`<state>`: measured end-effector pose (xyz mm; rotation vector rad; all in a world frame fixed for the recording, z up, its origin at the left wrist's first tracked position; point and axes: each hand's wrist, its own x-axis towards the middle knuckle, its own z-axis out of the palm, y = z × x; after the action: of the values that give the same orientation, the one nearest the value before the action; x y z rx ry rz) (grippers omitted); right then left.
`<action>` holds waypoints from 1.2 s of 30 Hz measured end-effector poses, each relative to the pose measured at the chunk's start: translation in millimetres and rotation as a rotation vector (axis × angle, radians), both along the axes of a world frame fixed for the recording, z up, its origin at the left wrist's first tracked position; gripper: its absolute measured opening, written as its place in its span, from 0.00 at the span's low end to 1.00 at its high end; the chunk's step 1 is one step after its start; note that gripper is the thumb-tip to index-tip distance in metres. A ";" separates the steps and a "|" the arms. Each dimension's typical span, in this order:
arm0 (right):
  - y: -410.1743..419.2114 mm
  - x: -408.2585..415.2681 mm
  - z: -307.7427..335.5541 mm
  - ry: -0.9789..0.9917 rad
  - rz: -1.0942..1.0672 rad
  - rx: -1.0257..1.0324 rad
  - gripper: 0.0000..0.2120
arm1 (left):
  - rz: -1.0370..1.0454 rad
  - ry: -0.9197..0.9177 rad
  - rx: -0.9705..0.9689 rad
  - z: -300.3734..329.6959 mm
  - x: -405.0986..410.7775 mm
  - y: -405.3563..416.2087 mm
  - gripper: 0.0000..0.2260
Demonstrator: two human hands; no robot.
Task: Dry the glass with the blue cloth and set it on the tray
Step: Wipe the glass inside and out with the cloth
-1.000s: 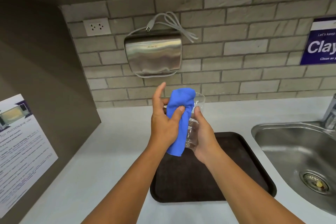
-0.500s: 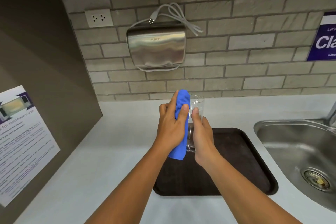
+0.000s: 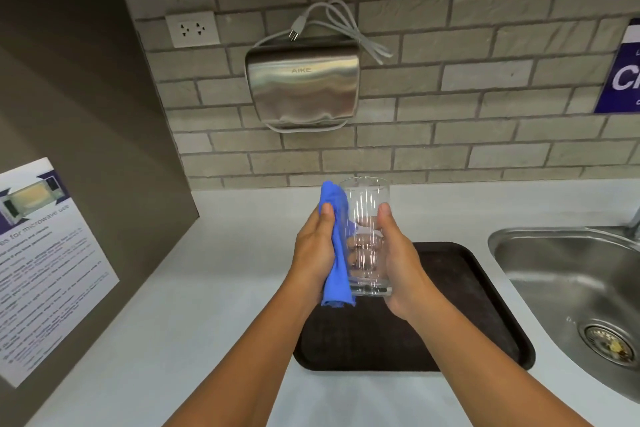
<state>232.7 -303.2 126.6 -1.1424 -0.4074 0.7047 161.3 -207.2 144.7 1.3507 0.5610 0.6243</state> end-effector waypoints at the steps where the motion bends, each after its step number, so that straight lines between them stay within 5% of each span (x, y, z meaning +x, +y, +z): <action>1: 0.9 0.2 -0.8 0.000 -0.014 -0.016 0.36 | 0.034 -0.033 0.047 2.7 0.9 -1.2 0.19; 5: 5.6 -4.4 1.6 -0.008 -0.060 -0.051 0.40 | 0.084 0.012 0.617 14.9 -1.0 -17.2 0.18; 7: 7.8 -6.0 2.5 -0.003 -0.059 -0.042 0.41 | 0.053 0.055 0.741 14.8 -1.9 -24.5 0.20; 19: -6.3 2.2 1.5 0.161 0.051 0.097 0.30 | -0.017 0.137 0.034 20.0 5.8 -5.8 0.20; 24: -3.5 5.6 12.8 0.143 0.037 0.057 0.33 | 0.004 0.115 0.047 23.7 10.4 -5.9 0.21; 28: 4.7 6.5 19.0 0.113 -0.139 -0.052 0.45 | 0.027 0.088 0.052 23.8 15.3 -3.6 0.15; 33: 7.1 8.6 22.1 -0.039 -0.314 -0.186 0.28 | 0.082 0.061 0.066 22.0 18.9 -2.7 0.17; 36: 5.1 4.0 21.0 -0.091 -0.270 -0.208 0.29 | 0.113 0.055 0.115 16.9 21.3 -3.2 0.16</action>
<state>236.7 -298.0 147.5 -1.3992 -0.2530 0.4672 182.6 -210.5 161.6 1.4549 0.6581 0.7219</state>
